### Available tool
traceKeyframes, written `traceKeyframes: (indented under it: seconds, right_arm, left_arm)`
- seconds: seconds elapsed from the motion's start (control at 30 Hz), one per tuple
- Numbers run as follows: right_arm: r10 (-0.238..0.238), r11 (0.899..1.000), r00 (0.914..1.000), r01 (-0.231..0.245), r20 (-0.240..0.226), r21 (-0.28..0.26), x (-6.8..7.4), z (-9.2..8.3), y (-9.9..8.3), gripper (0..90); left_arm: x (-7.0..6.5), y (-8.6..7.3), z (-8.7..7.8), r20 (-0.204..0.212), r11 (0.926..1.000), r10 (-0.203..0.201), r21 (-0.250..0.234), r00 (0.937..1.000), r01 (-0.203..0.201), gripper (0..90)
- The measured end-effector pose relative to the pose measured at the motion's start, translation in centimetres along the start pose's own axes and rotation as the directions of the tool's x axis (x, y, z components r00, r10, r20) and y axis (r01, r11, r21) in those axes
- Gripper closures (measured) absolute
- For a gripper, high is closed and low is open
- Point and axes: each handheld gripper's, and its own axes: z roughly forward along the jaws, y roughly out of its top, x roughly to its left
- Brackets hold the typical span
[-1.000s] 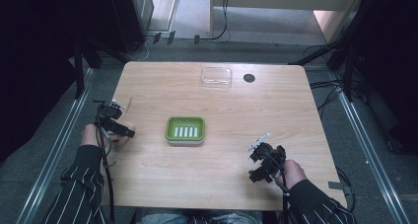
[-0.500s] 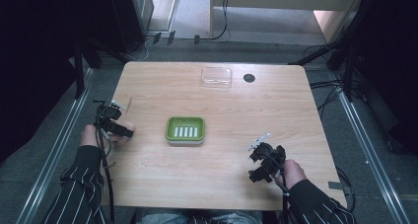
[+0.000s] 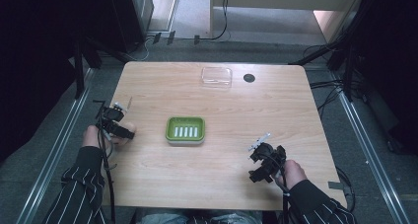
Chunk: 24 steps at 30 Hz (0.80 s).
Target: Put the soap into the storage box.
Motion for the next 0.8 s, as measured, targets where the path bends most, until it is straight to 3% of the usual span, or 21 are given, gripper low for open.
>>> traceKeyframes:
  seconds: [0.43, 0.8]
  right_arm:
    - [0.000, 1.000, 1.0000, 0.000, 0.003, -0.001, -0.1, 0.0, 0.0, 14.3]
    - [-0.001, 1.000, 1.0000, 0.001, 0.002, 0.000, -0.1, 0.0, 0.0, 14.3]
  left_arm:
    - [-0.1, -0.4, -0.3, 0.014, 0.9999, 0.007, -0.010, 0.9999, -0.006, 33.5]
    - [-0.9, -0.3, -1.1, 0.020, 0.9986, 0.046, -0.028, 0.9987, -0.046, 33.5]
